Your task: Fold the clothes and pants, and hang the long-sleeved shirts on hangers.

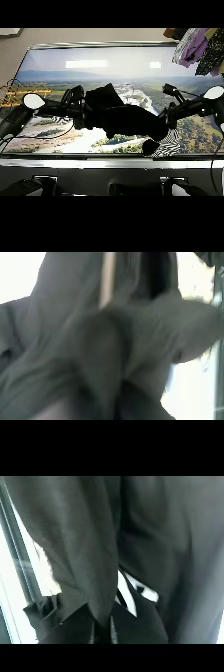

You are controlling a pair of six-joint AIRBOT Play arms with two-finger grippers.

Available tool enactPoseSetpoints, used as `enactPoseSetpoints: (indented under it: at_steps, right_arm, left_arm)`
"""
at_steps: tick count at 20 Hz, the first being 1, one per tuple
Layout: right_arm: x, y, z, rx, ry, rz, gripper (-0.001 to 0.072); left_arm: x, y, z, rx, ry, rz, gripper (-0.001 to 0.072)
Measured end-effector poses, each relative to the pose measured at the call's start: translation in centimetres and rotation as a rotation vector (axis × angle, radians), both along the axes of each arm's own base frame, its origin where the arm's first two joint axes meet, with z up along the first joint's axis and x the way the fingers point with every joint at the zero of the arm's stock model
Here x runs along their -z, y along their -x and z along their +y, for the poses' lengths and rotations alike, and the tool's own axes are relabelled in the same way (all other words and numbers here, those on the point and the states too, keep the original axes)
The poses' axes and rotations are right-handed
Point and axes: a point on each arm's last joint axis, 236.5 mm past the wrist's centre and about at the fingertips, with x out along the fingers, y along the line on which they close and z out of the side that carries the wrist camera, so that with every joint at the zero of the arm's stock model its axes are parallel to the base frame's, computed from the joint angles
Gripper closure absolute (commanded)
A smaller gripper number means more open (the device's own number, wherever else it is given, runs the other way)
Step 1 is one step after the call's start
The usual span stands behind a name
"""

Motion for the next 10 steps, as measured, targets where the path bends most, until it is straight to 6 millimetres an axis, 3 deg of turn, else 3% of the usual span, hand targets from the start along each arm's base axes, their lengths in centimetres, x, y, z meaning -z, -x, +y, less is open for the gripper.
enactPoseSetpoints:
  at_steps: [1, 2, 6, 10]
  right_arm:
    - [-0.7, 0.5, 0.0, 0.01, 0.005, -0.001, 0.0682]
    - [-1.4, 0.5, -0.1, 0.034, 0.02, -0.017, 0.0683]
    - [-4.6, 1.8, -1.1, 0.106, 0.093, -0.112, 0.0683]
    - [-7.9, 2.2, -2.7, 0.281, 0.165, -0.22, 0.0683]
  left_arm:
    - [0.0, -0.1, 0.0, -0.013, 0.001, 0.012, 0.0131]
    - [0.0, -0.4, 0.1, -0.041, 0.006, 0.026, 0.0094]
    - [-0.6, -3.2, 0.4, -0.256, 0.059, 0.109, 0.0094]
    - [-3.1, -8.2, 2.0, -0.564, 0.194, 0.143, 0.0094]
